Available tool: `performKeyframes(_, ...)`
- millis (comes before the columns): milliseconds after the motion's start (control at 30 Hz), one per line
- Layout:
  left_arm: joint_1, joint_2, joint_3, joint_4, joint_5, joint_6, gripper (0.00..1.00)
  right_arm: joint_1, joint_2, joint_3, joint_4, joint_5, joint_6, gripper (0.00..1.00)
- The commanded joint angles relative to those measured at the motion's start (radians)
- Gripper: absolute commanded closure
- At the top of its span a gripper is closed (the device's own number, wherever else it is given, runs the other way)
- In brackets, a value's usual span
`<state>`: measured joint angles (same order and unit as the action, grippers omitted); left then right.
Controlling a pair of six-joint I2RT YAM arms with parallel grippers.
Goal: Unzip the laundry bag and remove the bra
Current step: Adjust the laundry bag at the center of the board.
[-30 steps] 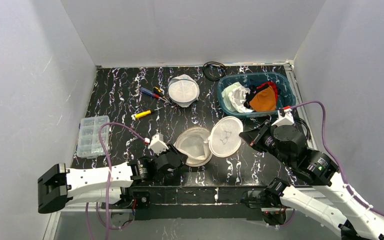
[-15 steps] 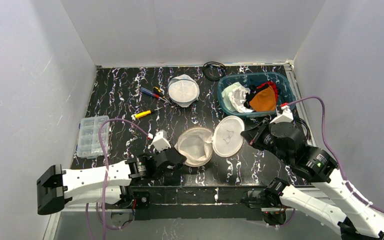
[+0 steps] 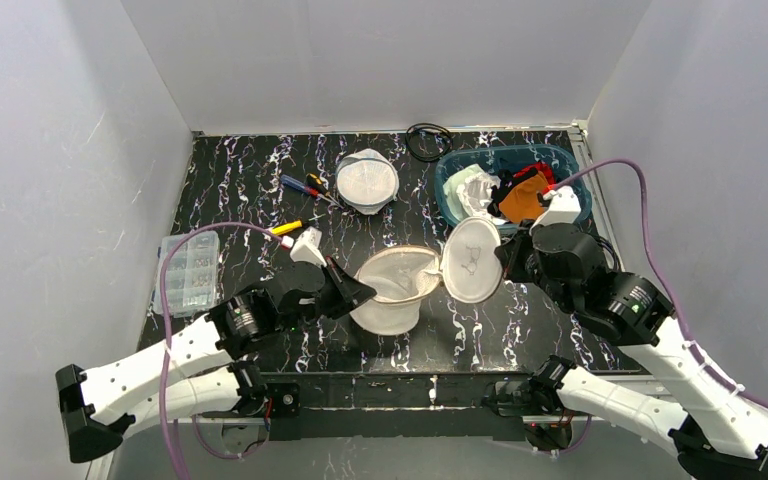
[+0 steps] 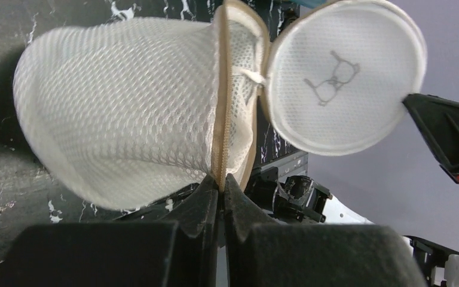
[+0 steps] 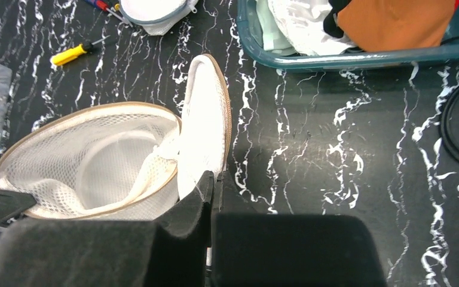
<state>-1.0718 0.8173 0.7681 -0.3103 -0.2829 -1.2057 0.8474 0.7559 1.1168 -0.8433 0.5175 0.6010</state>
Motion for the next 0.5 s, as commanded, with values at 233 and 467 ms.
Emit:
performKeyframes(233,0.101,0.0,-0.042,-0.032,0.134,0.058,1.0,0.005,0.044,0.267,0.036,-0.012,-0.232,0.99)
performKeyframes(467,0.115,0.12,-0.128,0.176,0.279,0.008,1.0,0.004,0.081,0.175,0.03,-0.081,-0.18,0.99)
